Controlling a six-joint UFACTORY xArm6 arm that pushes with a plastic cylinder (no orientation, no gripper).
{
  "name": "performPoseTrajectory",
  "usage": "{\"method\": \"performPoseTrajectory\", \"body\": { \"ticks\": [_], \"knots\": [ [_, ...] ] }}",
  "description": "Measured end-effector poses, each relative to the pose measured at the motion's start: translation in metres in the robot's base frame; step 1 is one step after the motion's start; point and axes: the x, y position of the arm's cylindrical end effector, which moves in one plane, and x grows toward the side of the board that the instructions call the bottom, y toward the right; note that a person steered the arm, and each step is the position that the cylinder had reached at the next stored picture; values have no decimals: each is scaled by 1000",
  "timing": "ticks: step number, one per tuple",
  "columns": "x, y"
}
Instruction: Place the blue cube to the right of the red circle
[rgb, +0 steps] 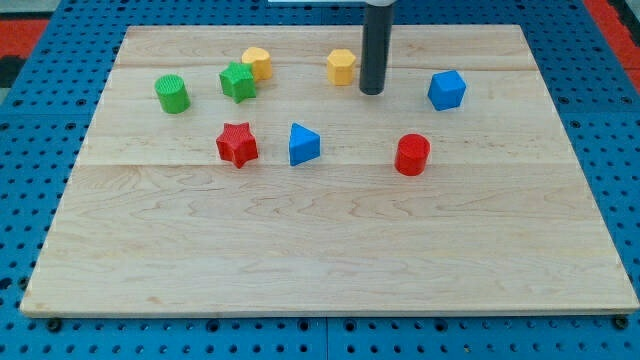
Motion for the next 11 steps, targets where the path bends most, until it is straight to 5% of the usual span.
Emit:
{"method": "performPoseTrajectory", "body": {
  "ticks": [1, 3, 4, 6, 8, 11],
  "knots": [
    [39, 0],
    [84, 136],
    [151, 106],
    [140, 31],
    [118, 78],
    [83, 35]
  ]
}}
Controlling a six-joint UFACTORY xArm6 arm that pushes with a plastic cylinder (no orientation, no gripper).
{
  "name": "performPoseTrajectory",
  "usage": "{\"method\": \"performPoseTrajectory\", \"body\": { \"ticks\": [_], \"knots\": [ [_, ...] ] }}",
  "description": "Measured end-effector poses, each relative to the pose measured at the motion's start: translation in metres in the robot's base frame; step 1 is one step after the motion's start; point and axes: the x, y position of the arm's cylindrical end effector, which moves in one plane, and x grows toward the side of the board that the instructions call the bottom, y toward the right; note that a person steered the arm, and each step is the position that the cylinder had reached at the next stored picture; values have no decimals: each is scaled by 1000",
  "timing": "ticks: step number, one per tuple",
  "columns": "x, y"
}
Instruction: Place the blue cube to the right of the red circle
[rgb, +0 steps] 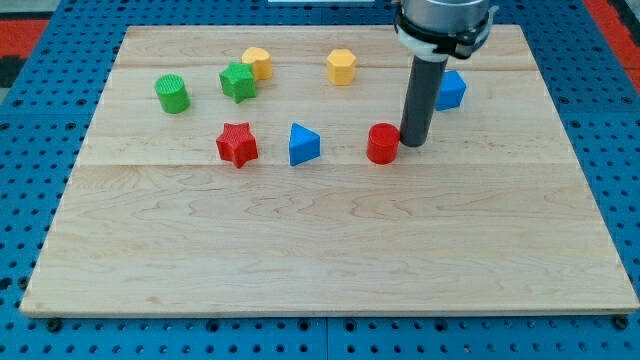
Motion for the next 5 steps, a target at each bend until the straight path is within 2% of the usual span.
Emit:
{"method": "performPoseTrajectory", "body": {
  "ticks": [2, 3, 4, 5],
  "knots": [
    [-118, 16],
    [-116, 59],
    [-84, 15],
    [-58, 36]
  ]
}}
